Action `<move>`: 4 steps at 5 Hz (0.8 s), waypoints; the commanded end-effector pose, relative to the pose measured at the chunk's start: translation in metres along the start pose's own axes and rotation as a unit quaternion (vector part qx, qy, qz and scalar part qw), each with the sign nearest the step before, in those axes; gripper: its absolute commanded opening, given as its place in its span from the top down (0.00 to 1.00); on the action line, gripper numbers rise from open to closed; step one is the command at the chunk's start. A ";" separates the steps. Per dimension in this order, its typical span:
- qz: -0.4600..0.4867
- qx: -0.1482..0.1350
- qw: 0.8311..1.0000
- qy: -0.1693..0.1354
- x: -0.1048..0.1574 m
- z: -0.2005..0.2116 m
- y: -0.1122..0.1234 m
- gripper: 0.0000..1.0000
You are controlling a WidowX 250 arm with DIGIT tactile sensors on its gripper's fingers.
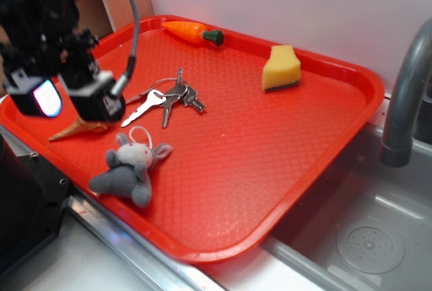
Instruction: Grab the gray animal.
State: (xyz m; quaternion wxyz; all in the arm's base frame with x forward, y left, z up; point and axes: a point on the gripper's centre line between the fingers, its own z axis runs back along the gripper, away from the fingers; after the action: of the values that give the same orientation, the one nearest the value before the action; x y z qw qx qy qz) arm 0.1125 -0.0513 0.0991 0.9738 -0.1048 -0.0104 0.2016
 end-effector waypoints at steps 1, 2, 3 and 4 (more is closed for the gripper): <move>-0.009 -0.041 0.999 0.024 0.012 -0.040 -0.017 0.00; -0.019 -0.018 0.999 0.039 0.016 -0.063 -0.025 0.00; -0.006 -0.005 0.999 0.053 0.023 -0.072 -0.026 0.00; 0.032 0.011 0.996 0.088 0.027 -0.088 -0.014 0.00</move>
State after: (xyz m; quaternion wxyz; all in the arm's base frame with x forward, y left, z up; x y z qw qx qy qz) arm 0.1460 -0.0706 0.0167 0.9625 -0.1128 0.0865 0.2311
